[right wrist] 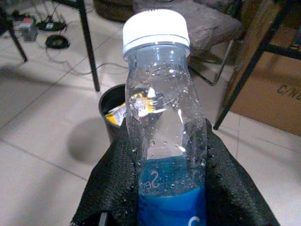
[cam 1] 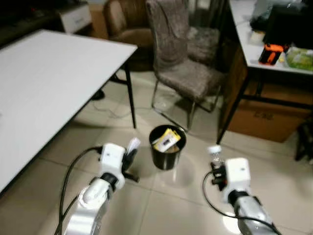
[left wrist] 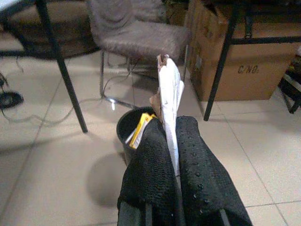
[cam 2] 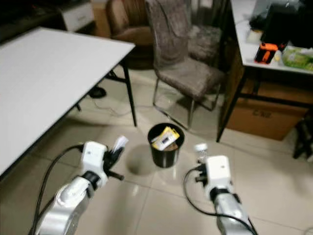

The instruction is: Picking trash to rubbish bin

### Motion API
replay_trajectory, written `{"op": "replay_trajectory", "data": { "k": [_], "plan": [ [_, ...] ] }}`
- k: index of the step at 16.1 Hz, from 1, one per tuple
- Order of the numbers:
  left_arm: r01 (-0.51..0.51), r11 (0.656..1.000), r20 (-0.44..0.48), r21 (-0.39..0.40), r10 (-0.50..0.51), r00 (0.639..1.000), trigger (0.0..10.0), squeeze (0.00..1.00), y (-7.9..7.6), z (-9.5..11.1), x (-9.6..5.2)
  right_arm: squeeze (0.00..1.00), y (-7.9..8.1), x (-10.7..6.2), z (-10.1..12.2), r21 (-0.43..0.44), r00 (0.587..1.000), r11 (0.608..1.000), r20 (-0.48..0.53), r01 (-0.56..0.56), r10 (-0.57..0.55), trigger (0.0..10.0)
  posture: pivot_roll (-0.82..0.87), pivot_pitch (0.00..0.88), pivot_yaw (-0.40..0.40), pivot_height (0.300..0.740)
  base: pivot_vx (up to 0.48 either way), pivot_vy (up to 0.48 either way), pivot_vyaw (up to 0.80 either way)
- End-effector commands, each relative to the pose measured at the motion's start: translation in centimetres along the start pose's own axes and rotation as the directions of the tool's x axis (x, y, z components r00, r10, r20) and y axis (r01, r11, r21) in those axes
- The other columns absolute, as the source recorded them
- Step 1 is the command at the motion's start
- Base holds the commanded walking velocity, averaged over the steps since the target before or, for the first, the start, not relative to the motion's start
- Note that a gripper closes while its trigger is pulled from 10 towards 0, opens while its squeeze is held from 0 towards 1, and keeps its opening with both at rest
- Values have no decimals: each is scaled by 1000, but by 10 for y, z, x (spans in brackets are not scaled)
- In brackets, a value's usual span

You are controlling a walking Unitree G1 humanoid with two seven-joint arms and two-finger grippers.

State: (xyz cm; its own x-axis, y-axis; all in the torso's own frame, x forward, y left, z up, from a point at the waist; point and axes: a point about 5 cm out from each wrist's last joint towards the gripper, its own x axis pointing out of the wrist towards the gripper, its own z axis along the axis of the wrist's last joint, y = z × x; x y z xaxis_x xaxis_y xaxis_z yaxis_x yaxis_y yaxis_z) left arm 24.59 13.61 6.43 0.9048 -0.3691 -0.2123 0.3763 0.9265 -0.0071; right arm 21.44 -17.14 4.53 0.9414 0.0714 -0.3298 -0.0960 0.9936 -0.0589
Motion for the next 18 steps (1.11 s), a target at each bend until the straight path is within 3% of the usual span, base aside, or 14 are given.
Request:
{"op": "replay_trajectory", "data": {
  "k": [1,6,8,11,18],
  "plan": [
    [-13,1000,-2,29,13,1000,10000,0,9,1,0,0,6,3,1,14,1000,1000,13,-11,11,10000,-73,0,-6,740,0,0,0],
    [-1,998,10,66,0,1000,10000,0,11,3,8,0,6,14,-12,45,999,999,-34,-8,9,10000,-83,0,9,740,0,0,-95],
    [3,998,-25,68,-1,1000,10000,0,12,-11,16,0,7,29,-27,36,995,999,-89,-31,34,10000,-79,0,12,740,135,0,-503],
    [-6,999,-80,54,10,997,10000,0,14,-25,20,0,5,38,-38,25,990,999,-138,-30,33,10000,-72,0,7,740,303,0,0],
    [-47,998,-99,36,51,994,10000,0,21,-42,18,0,7,42,-41,-14,995,999,-90,-46,45,10000,-76,0,0,740,371,0,0]
  ]
}}
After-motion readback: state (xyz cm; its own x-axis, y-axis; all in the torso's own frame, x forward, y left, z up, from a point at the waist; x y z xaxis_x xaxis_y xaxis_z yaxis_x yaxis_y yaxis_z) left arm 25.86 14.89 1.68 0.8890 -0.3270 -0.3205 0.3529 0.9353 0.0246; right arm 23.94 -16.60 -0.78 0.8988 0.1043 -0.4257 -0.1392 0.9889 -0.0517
